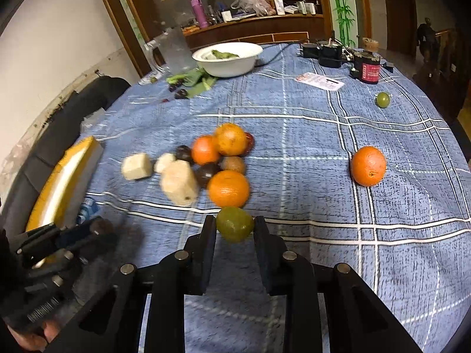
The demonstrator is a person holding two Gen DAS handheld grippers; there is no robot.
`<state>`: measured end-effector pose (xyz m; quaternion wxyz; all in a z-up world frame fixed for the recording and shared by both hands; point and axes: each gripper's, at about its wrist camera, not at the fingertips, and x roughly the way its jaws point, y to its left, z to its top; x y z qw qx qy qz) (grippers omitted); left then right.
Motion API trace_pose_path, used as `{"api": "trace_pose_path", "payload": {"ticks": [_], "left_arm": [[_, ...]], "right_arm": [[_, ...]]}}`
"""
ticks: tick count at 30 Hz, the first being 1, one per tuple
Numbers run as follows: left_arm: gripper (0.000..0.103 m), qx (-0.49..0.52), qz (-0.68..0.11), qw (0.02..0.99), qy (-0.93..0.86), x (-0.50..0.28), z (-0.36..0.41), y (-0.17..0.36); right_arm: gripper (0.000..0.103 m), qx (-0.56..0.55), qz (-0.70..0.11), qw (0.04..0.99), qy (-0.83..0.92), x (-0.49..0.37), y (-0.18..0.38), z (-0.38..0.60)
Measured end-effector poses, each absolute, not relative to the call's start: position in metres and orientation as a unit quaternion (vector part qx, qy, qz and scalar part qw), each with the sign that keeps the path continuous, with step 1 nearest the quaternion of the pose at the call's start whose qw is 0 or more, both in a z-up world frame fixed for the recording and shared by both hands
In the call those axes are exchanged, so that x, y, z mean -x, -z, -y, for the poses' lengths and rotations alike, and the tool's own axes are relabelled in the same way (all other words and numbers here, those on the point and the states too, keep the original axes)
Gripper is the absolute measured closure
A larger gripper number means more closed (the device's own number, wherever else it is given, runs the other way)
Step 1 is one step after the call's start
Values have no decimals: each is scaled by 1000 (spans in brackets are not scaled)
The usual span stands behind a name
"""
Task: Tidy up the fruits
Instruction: 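Grasp the dark plum with the left tool while the right tool grasps a green grape, then release the plum into the white tray with the left tool while the right tool drops the grape there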
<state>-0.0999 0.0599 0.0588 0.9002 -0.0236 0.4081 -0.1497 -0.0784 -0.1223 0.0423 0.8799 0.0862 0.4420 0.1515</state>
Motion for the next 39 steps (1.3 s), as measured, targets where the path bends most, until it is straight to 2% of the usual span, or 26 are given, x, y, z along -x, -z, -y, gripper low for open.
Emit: {"api": "trace_pose_path", "payload": {"ticks": [9, 15, 19, 23, 25, 26, 31, 32, 33, 38, 39], "left_arm": [[79, 84, -375, 923, 38, 139, -181, -98], [79, 119, -398, 907, -71, 146, -255, -69], [78, 148, -409, 897, -80, 151, -279, -47], [70, 172, -409, 893, -73, 145, -296, -29], [59, 163, -410, 894, -77, 141, -295, -28], [49, 154, -411, 895, -78, 136, -295, -27], [47, 140, -415, 896, -77, 123, -303, -24], [47, 142, -414, 896, -77, 122, -306, -24], [47, 142, -414, 896, -76, 121, -308, -25], [48, 165, -422, 889, -64, 125, -311, -27], [46, 175, -422, 888, -63, 128, -312, -29]], "right_arm": [[75, -112, -439, 852, -262, 96, -84, 47], [74, -91, -444, 818, -353, 107, -99, -51], [74, -51, -447, 809, -378, 115, -95, -109], [74, -18, -455, 807, -377, 117, -82, -143], [74, -10, -465, 802, -375, 116, -73, -154], [74, -6, -468, 801, -374, 116, -71, -158], [73, 15, -468, 805, -364, 115, -64, -175], [72, 16, -470, 804, -364, 115, -62, -178], [66, 16, -472, 803, -364, 116, -62, -180], [64, 21, -466, 809, -358, 117, -62, -183], [61, 19, -464, 810, -357, 117, -65, -182]]}}
